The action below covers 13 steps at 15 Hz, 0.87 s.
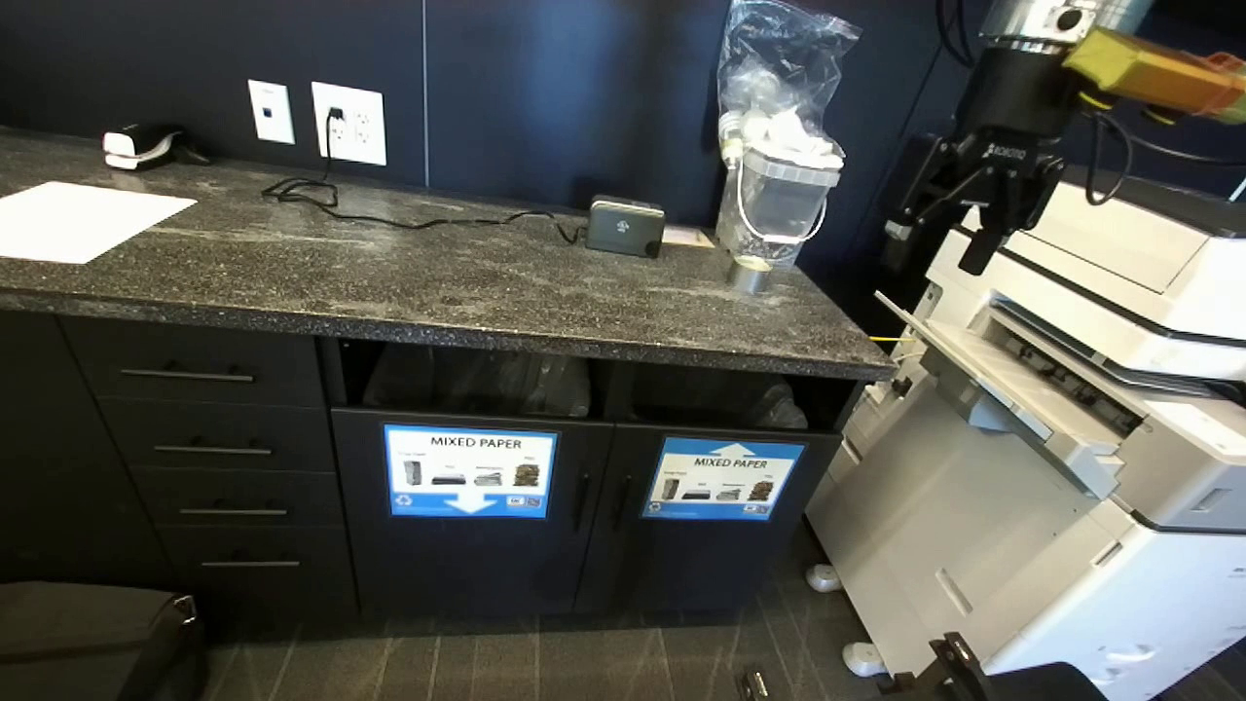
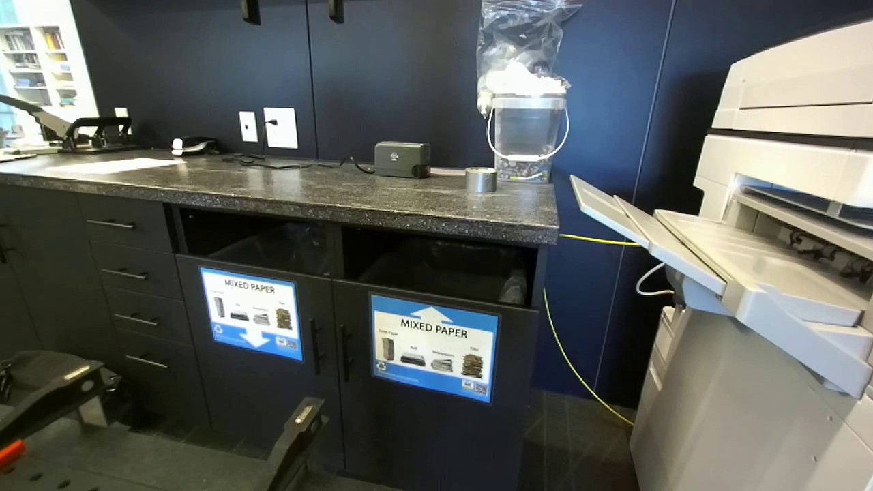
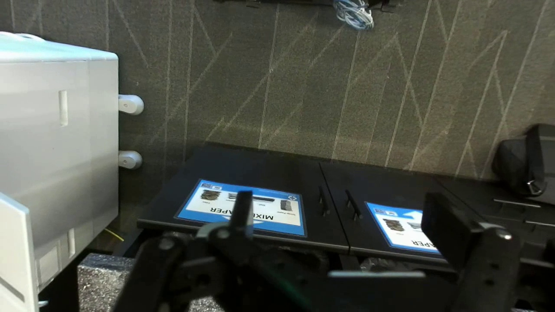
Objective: Put the two tissues into the rubbish can.
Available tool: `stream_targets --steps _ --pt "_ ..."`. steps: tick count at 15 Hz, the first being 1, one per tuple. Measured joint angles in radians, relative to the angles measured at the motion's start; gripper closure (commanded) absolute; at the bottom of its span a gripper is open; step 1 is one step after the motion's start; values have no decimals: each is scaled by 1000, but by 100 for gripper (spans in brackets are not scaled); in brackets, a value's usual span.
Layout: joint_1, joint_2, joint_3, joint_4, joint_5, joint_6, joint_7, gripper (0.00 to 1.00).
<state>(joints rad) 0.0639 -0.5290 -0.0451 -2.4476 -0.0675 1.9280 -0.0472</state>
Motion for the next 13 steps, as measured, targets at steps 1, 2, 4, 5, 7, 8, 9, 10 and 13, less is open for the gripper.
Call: stream_targets --steps 1,2,4,5,7,8,9,10,13 --pt "-4 -25 0 -16 0 -1 4 0" --pt "-8 -51 0 -32 0 -2 8 0" --pt "-15 -105 0 -62 0 -14 16 0" --pt "-18 -131 0 -75 0 -23 19 0" --pt "-23 -185 0 -99 0 -47 25 0" --pt "-25 -212 0 -111 0 -63 27 0" --pt "-27 -237 1 -121 0 -81 27 0" --pt "-27 -251 1 -128 0 -86 27 0" --pt "-27 -245 1 -130 0 -86 27 0"
